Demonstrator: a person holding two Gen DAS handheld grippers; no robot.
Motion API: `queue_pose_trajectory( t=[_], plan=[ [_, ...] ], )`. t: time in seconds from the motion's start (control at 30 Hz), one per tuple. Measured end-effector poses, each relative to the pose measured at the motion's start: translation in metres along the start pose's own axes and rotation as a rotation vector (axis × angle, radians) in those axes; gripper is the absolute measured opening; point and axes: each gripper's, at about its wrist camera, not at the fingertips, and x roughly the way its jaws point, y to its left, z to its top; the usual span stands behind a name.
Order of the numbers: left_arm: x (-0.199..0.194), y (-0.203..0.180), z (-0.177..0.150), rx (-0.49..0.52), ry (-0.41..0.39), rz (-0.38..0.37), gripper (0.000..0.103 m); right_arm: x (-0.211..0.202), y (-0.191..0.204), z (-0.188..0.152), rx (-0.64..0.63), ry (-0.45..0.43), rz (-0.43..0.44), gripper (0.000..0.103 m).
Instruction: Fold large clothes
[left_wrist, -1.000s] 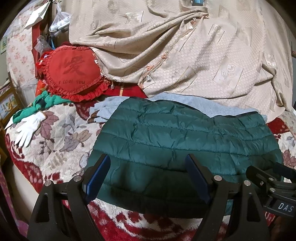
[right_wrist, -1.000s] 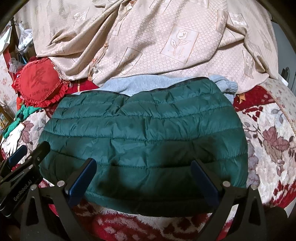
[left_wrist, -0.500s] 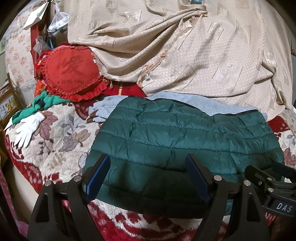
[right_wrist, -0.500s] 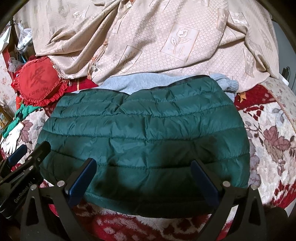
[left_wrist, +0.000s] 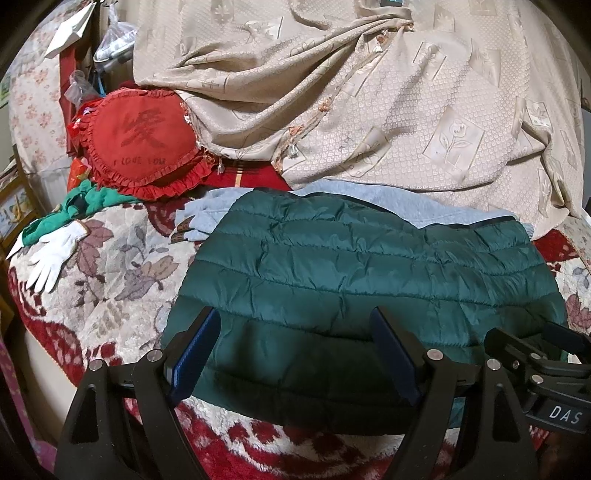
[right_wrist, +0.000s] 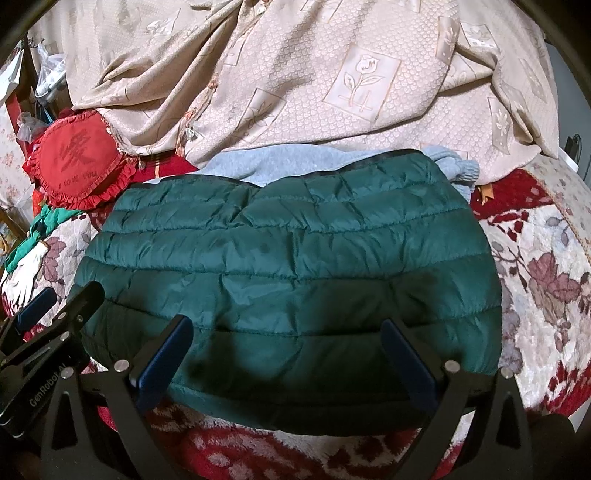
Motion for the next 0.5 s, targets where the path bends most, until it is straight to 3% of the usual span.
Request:
queue_pose_trajectory(
  t=[0.5],
  plan=[
    [0.0034,-0.0002,-0.0013,-0.005,0.014,-0.005,0.067,0.0004,0.0029,0.0019,-0.009,0.000,0.001,0.103]
  ],
)
